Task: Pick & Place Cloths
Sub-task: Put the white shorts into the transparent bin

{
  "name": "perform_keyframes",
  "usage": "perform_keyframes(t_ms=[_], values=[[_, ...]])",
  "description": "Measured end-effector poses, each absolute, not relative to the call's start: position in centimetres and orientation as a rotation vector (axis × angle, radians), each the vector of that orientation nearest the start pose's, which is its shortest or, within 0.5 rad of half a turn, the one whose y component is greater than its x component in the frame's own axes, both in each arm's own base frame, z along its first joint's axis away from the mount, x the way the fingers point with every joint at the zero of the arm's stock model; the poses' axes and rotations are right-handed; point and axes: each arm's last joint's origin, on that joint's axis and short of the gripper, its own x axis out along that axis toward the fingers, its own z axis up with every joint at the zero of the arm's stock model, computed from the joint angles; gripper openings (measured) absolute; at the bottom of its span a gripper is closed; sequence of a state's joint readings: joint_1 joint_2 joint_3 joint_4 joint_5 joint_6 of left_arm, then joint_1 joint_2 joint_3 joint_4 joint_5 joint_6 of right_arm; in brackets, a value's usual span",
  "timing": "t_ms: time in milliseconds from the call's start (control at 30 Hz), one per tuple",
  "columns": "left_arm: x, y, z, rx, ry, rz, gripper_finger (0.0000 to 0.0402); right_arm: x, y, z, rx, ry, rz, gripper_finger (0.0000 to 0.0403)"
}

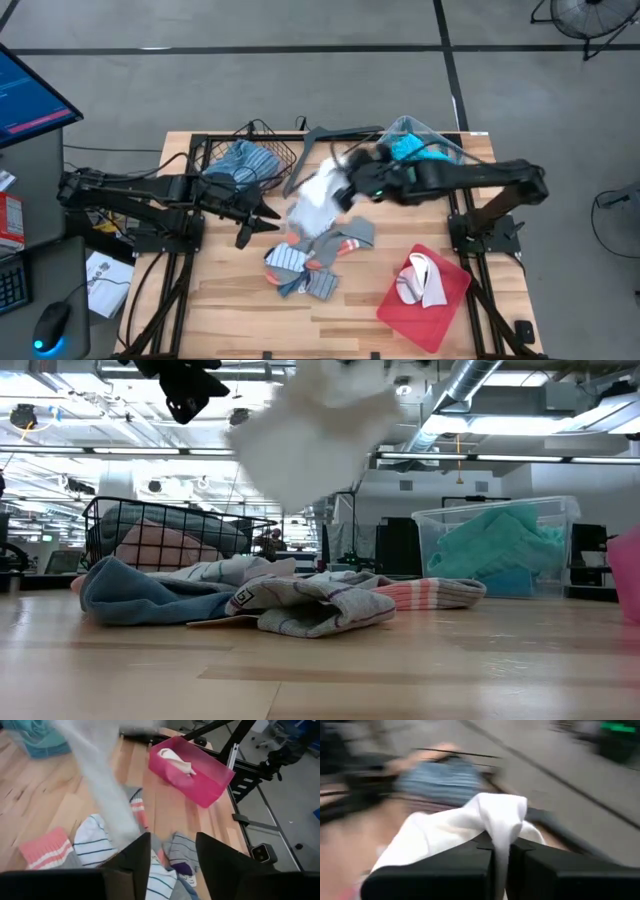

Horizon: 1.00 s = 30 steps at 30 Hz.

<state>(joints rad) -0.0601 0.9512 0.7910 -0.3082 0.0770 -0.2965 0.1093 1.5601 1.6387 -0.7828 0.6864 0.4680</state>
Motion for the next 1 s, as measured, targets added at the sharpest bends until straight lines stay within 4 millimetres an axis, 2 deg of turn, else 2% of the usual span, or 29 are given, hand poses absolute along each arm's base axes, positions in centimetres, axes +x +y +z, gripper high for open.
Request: perform_keyframes(t_ms=[133, 233, 333, 467, 700, 1000], values=[[20.4, -1.4, 29.5, -0.295, 0.488, -0.062, 0.0158, 27.9, 0.4, 40.8, 0.15, 0.524, -0.937, 0.0002], [20.4, -1.4, 29.5, -0.297, 0.489, -0.062, 0.016, 24.9, -0.6, 41.8, 0.182, 0.512, -1.053, 0.0001], [20.4, -1.4, 29.5, -0.301, 0.489, -0.06, 0.0159, 22.5, -1.7, 42.3, 0.19, 0.505, -1.156, 0.0001], [20.4, -1.4, 29.4, -0.301, 0.49, -0.06, 0.0159, 20.3, -3.3, 42.6, 0.173, 0.534, -1.269, 0.0001], [20.4, -1.4, 29.4, -0.301, 0.491, -0.059, 0.0158, 19.2, -6.4, 41.7, 0.15, 0.663, -1.423, 0.0001], [20.4, -1.4, 29.4, -0.301, 0.492, -0.059, 0.0158, 20.1, -10.9, 37.4, 0.129, 1.003, -1.477, 0.0]])
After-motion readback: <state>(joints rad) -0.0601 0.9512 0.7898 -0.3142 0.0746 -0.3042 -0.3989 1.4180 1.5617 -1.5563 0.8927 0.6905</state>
